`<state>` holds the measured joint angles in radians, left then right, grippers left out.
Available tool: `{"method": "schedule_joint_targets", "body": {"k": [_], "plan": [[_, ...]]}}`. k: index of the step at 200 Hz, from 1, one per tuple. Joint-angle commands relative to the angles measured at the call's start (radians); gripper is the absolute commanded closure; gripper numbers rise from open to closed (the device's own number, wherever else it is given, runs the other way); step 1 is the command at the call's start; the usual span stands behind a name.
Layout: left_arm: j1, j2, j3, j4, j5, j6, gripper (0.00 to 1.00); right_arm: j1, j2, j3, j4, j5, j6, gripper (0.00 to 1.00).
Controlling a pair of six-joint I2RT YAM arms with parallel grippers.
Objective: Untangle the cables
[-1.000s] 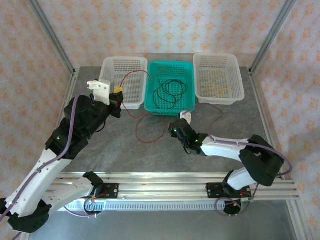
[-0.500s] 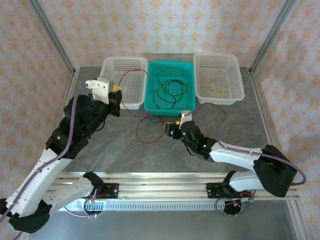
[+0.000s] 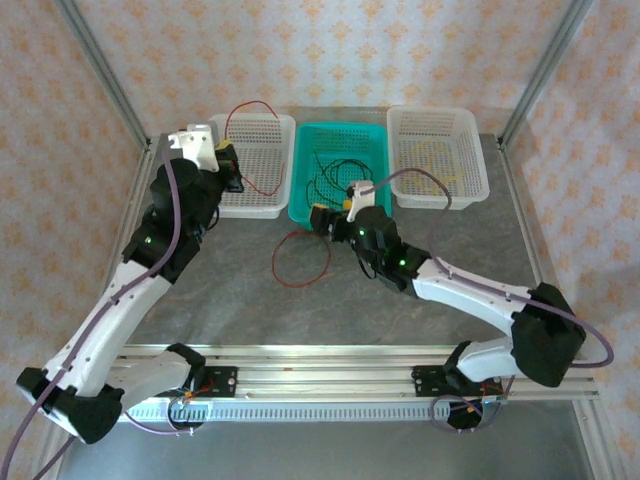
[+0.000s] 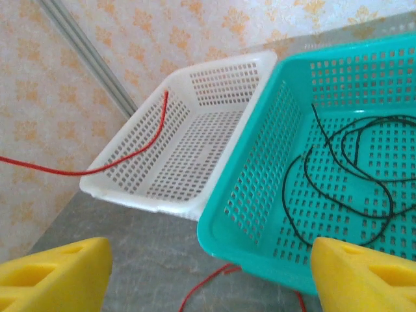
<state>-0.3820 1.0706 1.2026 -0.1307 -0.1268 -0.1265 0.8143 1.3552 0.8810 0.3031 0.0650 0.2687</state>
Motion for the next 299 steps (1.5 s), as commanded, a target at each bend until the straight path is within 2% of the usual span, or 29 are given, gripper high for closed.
{"method": "schedule_joint_targets", "body": {"k": [1,37,58,65,70,77,113,167,193,241,284,299], "plan": [[0.044,0.048,0.029,0.083,0.068,-0.071,1.00,-0.013,0.058,0.094,-0.050,-0.036,0.005,0.20],[0.105,0.158,0.082,0.093,0.122,-0.120,1.00,-0.033,0.140,0.198,-0.053,-0.038,0.036,0.19],[0.137,0.208,0.097,0.114,0.140,-0.136,1.00,-0.044,0.193,0.275,-0.076,0.008,0.076,0.16],[0.147,0.224,0.103,0.118,0.148,-0.142,1.00,-0.046,0.213,0.307,-0.091,0.014,0.077,0.14],[0.156,0.235,0.107,0.122,0.153,-0.146,1.00,-0.046,0.228,0.331,-0.102,0.022,0.080,0.06],[0.165,0.251,0.112,0.128,0.156,-0.152,1.00,-0.046,0.249,0.364,-0.125,0.023,0.087,0.00],[0.216,0.329,0.128,0.167,0.180,-0.176,1.00,-0.050,0.341,0.483,-0.164,-0.036,0.046,0.00],[0.277,0.479,0.161,0.219,0.197,-0.212,1.00,-0.052,0.501,0.694,-0.278,-0.036,0.024,0.00],[0.294,0.565,0.184,0.242,0.203,-0.233,1.00,-0.052,0.565,0.785,-0.316,-0.058,0.034,0.03],[0.302,0.721,0.260,0.230,0.190,-0.252,1.00,-0.053,0.592,0.812,-0.337,-0.063,0.044,0.04],[0.304,0.831,0.346,0.126,0.164,-0.272,1.00,-0.058,0.566,0.754,-0.334,-0.051,0.061,0.05],[0.304,0.871,0.363,0.090,0.137,-0.279,0.89,-0.060,0.552,0.732,-0.329,-0.047,0.065,0.05]]}}
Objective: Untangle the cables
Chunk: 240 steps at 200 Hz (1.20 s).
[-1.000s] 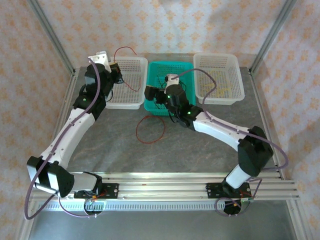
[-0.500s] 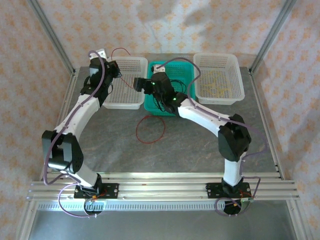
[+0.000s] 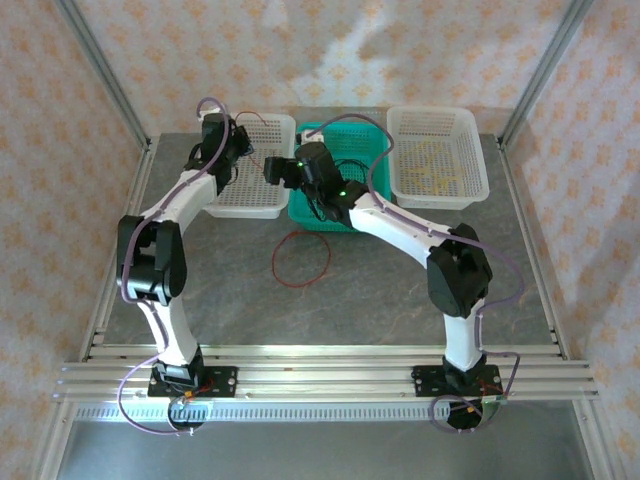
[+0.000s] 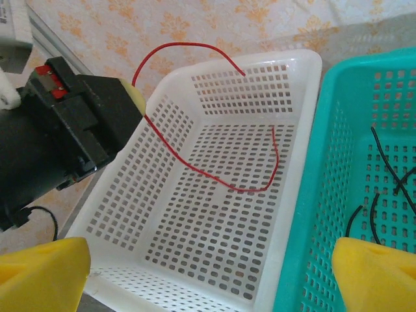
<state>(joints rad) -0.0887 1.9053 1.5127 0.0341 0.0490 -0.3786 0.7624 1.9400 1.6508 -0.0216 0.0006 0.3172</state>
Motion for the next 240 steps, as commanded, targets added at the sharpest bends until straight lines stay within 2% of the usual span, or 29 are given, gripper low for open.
{"method": "schedule_joint_targets", "body": {"k": [1,41,64,93,152,188,240], "plan": [[0.010,0.036,0.053,-0.077,-0.041,-0.027,0.88,-0.008,-0.033,-0.039,-0.005,0.018,0.016,0.05],[0.011,0.050,0.085,-0.152,-0.108,-0.021,0.53,-0.009,-0.069,-0.082,-0.010,0.030,0.017,0.05],[0.010,0.030,0.086,-0.179,-0.115,-0.011,0.42,-0.009,-0.101,-0.109,-0.014,0.036,0.016,0.05],[-0.012,-0.080,0.006,-0.149,-0.091,0.017,0.39,-0.009,-0.168,-0.174,-0.014,0.039,0.016,0.05],[-0.160,-0.382,-0.338,-0.039,-0.113,0.059,0.39,0.007,-0.330,-0.374,-0.039,0.102,0.027,0.12],[-0.232,-0.569,-0.565,0.004,-0.121,0.041,0.41,0.040,-0.412,-0.512,-0.064,0.175,0.072,0.16],[-0.296,-0.767,-0.820,0.018,-0.111,-0.063,0.42,0.089,-0.470,-0.686,-0.076,0.258,0.180,0.26]]}}
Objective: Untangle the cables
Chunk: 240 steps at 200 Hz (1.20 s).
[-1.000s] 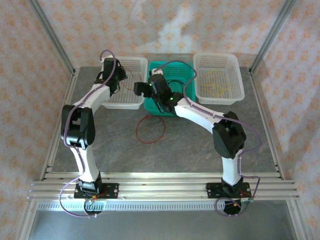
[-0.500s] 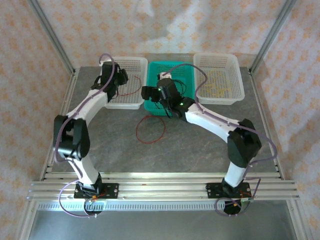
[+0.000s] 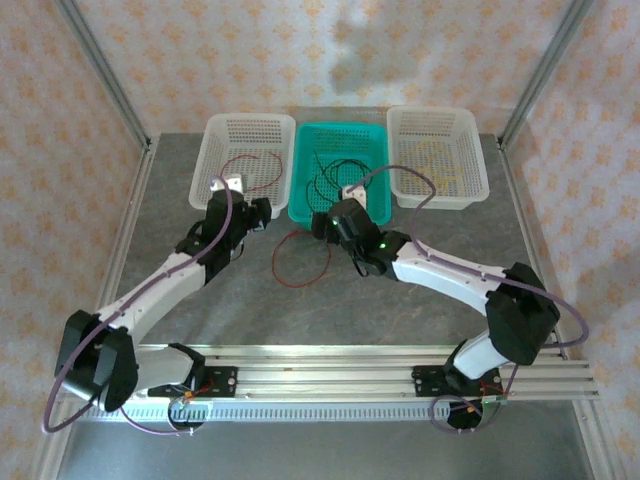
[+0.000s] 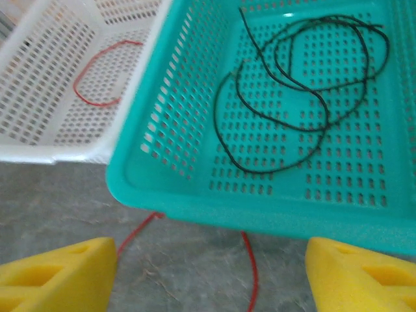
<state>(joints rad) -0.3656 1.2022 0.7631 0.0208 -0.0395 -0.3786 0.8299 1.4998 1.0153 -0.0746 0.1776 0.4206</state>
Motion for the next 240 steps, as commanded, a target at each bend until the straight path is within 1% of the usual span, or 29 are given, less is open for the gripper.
{"method": "schedule_joint_targets", "body": {"k": [1,26,69,98,127,134,178,197,240], "plan": [[-0.019,-0.066,-0.074,0.031,-0.020,-0.066,0.42,0.022,-0.030,-0.054,-0.024,0.083,0.079,0.27],[-0.039,-0.124,-0.174,0.077,0.001,-0.094,0.43,0.039,-0.027,-0.108,-0.025,0.101,0.143,0.34],[-0.107,-0.124,-0.275,0.135,-0.015,-0.137,0.44,0.082,0.052,-0.119,-0.039,0.161,0.224,0.39],[-0.133,-0.121,-0.354,0.222,0.001,-0.187,0.43,0.105,0.108,-0.127,0.022,0.160,0.238,0.39],[-0.133,-0.131,-0.392,0.249,-0.023,-0.201,0.43,0.131,0.162,-0.123,0.076,0.191,0.229,0.39],[-0.132,-0.133,-0.395,0.250,-0.030,-0.233,0.43,0.138,0.176,-0.121,0.090,0.199,0.226,0.39],[-0.124,-0.139,-0.400,0.248,-0.043,-0.240,0.43,0.160,0.280,-0.105,0.154,0.267,0.241,0.38],[-0.108,-0.155,-0.416,0.256,-0.031,-0.254,0.43,0.160,0.322,-0.082,0.149,0.284,0.248,0.38],[-0.050,-0.206,-0.444,0.257,0.013,-0.264,0.43,0.160,0.385,-0.061,0.167,0.276,0.238,0.39]]}}
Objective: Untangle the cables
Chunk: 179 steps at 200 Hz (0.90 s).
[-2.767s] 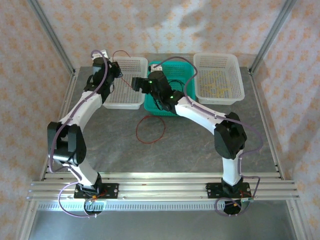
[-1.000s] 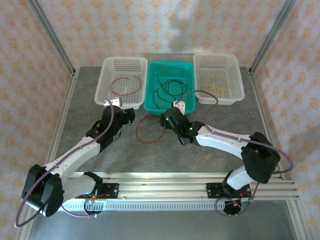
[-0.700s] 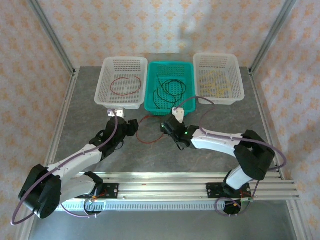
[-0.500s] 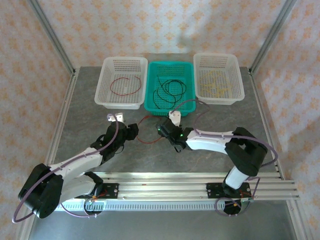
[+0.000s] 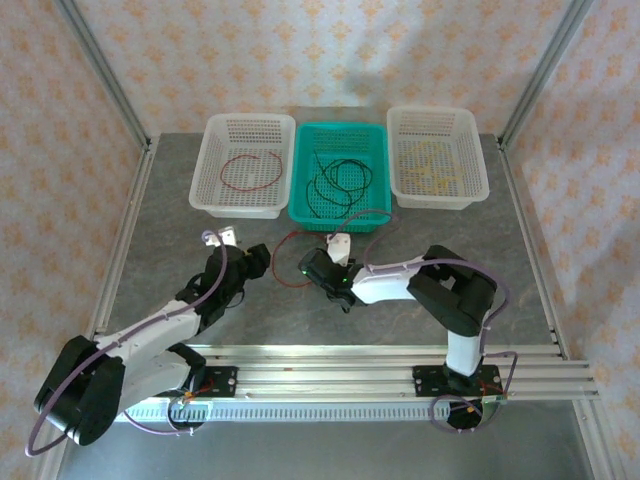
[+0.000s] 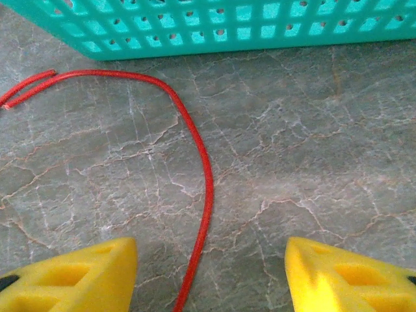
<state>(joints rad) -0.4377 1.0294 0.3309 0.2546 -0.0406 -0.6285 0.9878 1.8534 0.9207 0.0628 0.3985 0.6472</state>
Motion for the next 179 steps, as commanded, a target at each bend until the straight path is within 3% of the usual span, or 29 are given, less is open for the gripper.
{"method": "schedule_joint_targets", "body": {"k": [1,37,92,164,179], "plan": [[0.022,-0.035,-0.012,0.022,0.014,-0.014,0.43,0.003,0.033,0.035,0.029,0.056,0.011,0.39],[0.036,-0.047,-0.014,0.017,0.020,-0.001,0.43,0.003,0.085,0.069,0.004,0.056,-0.007,0.41],[0.037,-0.028,0.002,0.021,0.052,0.026,0.42,0.005,0.126,0.083,-0.044,0.036,0.015,0.58],[0.032,0.015,0.045,0.044,0.114,0.069,0.41,0.005,-0.073,-0.087,-0.087,0.075,0.108,0.87],[0.026,0.023,0.060,0.049,0.132,0.086,0.41,0.006,-0.137,-0.119,-0.091,0.083,0.113,0.89]]}}
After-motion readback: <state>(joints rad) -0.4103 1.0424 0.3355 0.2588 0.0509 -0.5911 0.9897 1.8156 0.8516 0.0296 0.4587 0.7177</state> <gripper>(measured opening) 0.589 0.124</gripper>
